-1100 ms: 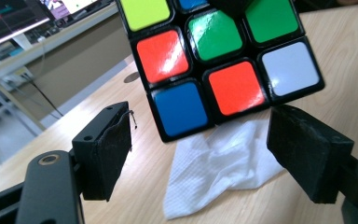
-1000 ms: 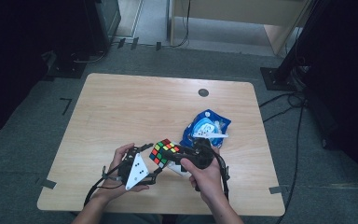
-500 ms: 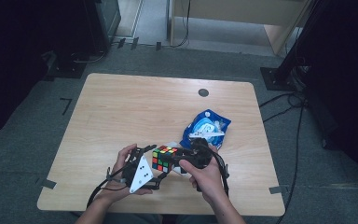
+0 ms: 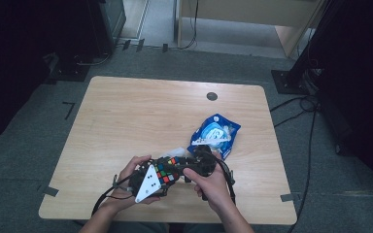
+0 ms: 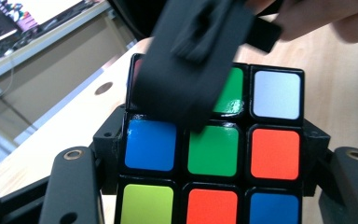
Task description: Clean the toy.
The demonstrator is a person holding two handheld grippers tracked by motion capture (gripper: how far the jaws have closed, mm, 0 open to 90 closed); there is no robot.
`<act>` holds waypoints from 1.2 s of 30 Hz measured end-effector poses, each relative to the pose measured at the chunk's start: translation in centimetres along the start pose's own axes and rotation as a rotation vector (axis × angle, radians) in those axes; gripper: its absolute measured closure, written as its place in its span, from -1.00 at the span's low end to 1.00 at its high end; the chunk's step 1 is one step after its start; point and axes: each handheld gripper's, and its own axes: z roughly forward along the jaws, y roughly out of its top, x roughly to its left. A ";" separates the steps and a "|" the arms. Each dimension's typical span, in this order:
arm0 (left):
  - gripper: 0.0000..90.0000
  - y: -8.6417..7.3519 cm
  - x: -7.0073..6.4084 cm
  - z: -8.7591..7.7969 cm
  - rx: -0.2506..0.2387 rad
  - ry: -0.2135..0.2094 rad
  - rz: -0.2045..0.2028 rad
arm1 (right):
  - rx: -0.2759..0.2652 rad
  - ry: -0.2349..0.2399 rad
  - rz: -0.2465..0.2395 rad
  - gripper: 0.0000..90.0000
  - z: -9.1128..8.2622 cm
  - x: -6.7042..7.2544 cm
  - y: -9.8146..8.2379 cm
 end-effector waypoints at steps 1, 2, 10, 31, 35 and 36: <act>-0.26 -0.1 0.4 -0.2 0.003 0.008 -0.011 | -0.009 0.005 -0.001 -0.26 -0.2 0.0 0.1; -0.26 -0.3 0.9 -0.4 0.007 0.026 -0.024 | -0.024 0.009 -0.007 -0.27 -0.5 -0.1 0.2; -0.25 -1.3 4.0 -2.3 -0.008 0.102 -0.108 | -0.115 -0.097 -0.115 -0.02 -0.7 -1.6 -0.2; -0.25 -1.2 4.7 -2.9 -0.025 0.089 -0.155 | 0.059 -0.525 -0.401 0.53 5.5 -4.8 -4.3; -0.25 -1.3 4.6 -2.7 -0.018 0.084 -0.155 | 0.059 -0.535 -0.376 0.92 4.8 -5.0 -4.1; -0.25 -1.3 4.7 -2.7 -0.017 0.083 -0.157 | 0.048 -0.526 -0.371 0.93 4.5 -4.9 -4.1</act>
